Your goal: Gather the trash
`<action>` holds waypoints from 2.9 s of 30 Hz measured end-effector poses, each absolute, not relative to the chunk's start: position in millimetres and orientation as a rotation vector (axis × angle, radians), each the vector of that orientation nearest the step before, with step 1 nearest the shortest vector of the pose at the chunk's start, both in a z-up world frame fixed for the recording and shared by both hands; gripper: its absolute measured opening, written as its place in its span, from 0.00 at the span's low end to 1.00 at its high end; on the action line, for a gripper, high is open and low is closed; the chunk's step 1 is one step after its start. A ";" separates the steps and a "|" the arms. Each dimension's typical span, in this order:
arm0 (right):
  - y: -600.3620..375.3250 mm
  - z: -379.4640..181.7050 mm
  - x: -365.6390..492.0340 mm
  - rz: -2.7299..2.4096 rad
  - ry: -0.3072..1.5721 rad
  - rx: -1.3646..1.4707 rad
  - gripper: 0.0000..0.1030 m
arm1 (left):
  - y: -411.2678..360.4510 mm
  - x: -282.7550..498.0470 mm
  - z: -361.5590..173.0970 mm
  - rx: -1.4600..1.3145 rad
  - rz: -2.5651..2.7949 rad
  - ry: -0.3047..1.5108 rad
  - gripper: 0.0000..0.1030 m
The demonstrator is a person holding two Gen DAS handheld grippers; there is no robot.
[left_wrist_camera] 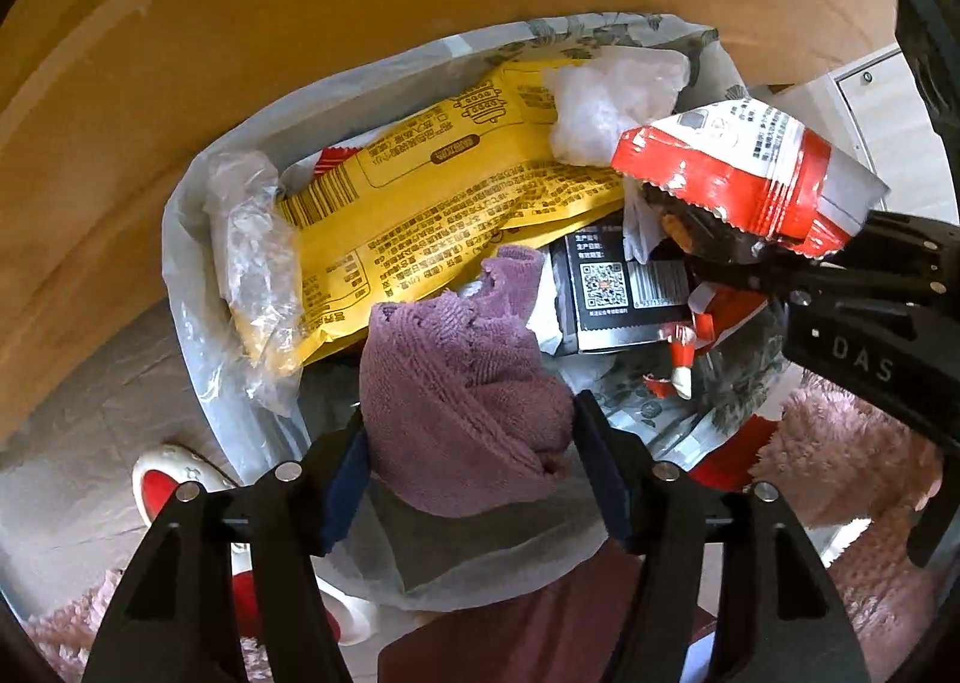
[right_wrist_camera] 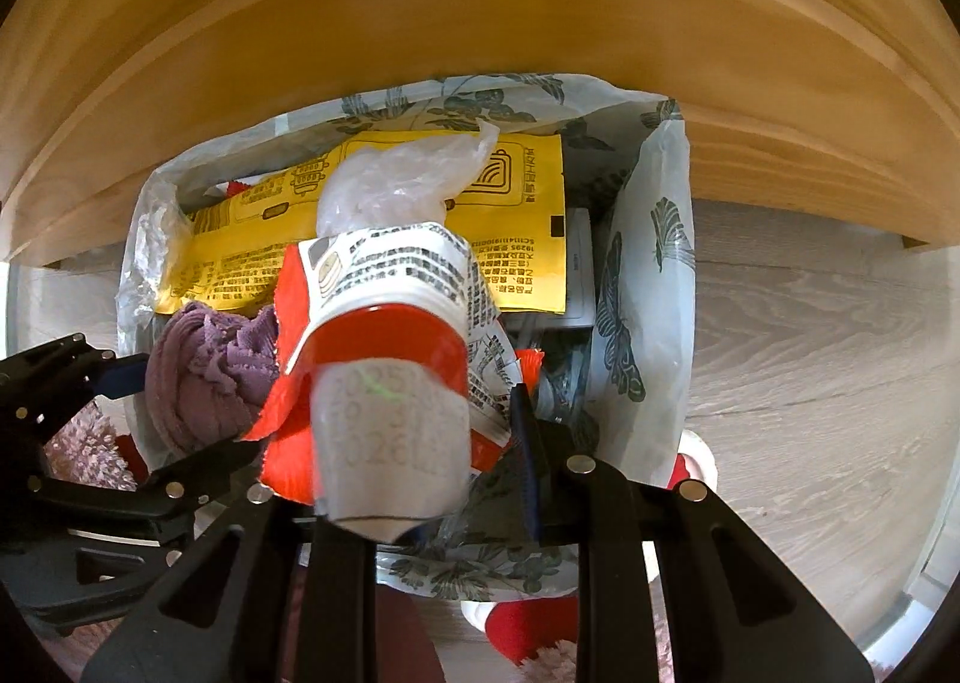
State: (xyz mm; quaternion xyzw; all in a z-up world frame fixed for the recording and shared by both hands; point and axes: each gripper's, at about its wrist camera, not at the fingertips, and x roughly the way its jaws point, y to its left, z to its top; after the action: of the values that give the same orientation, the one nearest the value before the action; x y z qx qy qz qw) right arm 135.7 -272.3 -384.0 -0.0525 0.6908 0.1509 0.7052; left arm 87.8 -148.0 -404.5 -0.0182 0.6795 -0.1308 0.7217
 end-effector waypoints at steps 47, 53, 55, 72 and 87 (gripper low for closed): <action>-292.9 -245.9 63.8 0.368 1.233 0.026 0.91 | -87.8 10.2 -263.2 -0.131 -0.168 1.099 0.93; -301.9 -215.8 45.6 0.366 1.181 0.011 0.91 | -89.5 -1.5 -235.6 -0.121 -0.210 1.025 0.93; -305.5 -208.8 41.4 0.359 1.166 0.007 0.91 | -90.0 -5.8 -228.5 -0.120 -0.224 1.008 0.93; -310.3 -128.0 1.2 0.339 0.982 -0.069 0.91 | -94.1 -38.1 -168.0 -0.085 -0.279 0.858 0.92; -311.1 -78.5 -29.1 0.295 0.840 -0.095 0.91 | -101.1 -62.0 -122.7 -0.040 -0.305 0.750 0.92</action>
State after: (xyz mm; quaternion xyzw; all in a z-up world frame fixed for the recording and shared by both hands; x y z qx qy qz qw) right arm -29.1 -311.1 -78.5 -0.0458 0.4060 0.1425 0.9015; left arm -62.0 -101.1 -122.7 -0.0196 0.3646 -0.1482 0.9191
